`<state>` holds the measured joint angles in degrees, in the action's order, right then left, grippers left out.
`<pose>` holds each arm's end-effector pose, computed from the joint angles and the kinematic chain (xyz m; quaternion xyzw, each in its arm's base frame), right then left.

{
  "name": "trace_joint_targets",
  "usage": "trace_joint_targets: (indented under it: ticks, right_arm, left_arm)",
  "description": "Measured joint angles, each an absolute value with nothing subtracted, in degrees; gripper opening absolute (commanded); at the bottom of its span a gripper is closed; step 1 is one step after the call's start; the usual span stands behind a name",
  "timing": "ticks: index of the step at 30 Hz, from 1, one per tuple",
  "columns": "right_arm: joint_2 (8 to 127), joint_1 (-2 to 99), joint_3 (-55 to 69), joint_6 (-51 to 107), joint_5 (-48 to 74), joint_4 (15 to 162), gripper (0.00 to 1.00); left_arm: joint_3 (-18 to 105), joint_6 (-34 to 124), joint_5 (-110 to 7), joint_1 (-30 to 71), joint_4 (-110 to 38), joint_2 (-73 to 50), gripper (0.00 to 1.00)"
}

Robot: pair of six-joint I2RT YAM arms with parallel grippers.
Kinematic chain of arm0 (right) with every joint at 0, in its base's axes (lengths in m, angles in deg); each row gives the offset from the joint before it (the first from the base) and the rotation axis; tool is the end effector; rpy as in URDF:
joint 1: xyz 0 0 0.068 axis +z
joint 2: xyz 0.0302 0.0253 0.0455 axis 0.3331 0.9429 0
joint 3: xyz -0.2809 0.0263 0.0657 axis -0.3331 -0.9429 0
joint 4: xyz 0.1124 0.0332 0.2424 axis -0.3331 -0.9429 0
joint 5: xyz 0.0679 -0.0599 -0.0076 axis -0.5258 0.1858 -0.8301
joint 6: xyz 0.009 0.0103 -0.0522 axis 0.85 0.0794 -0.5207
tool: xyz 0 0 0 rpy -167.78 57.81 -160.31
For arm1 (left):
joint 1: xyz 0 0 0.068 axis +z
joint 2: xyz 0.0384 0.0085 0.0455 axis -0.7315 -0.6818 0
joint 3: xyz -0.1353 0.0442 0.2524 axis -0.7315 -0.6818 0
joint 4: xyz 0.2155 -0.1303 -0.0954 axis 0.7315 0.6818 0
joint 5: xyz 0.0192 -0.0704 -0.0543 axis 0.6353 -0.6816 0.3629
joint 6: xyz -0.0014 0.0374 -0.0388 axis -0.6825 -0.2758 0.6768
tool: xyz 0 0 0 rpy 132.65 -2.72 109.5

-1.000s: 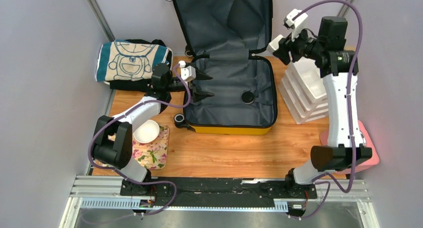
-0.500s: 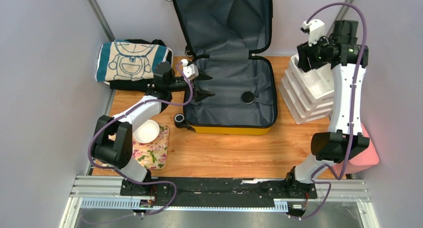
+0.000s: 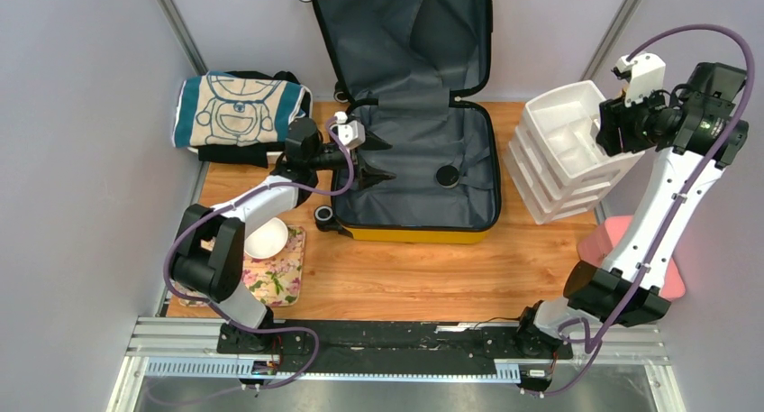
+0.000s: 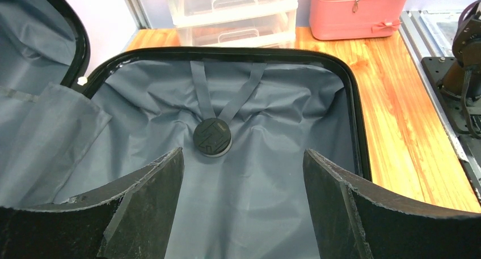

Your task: Open, take out, and arrange the luggage

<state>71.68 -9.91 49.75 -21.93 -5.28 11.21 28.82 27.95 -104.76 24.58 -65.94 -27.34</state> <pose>0.2260 -0.1091 0.5089 -0.1940 0.8816 -0.0528 0.4270 0.3217 -0.1667 0.3038 0.4935 0.5118 -0.4503 0.5402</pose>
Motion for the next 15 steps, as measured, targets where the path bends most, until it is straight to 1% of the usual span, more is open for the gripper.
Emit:
trace_joint_targets:
  ticks: [4,10,13,15]
  right_arm:
    - [72.6,-7.3,50.1,-21.6,-4.8,10.4,0.04]
    - [75.7,5.1,50.2,-17.7,-0.3,13.4,0.05]
    - [81.1,9.7,54.2,-15.8,3.1,14.8,0.05]
    - [85.2,10.4,57.4,-15.0,5.4,15.9,0.06]
  left_arm:
    - [28.8,30.1,-104.8,24.6,-68.5,-28.8,0.84]
    - [28.8,30.7,-104.8,24.6,-69.7,-29.2,0.84]
    - [28.4,30.4,-104.7,24.6,-69.7,-29.2,0.85]
    - [28.0,30.3,-104.5,24.6,-69.4,-29.0,0.85]
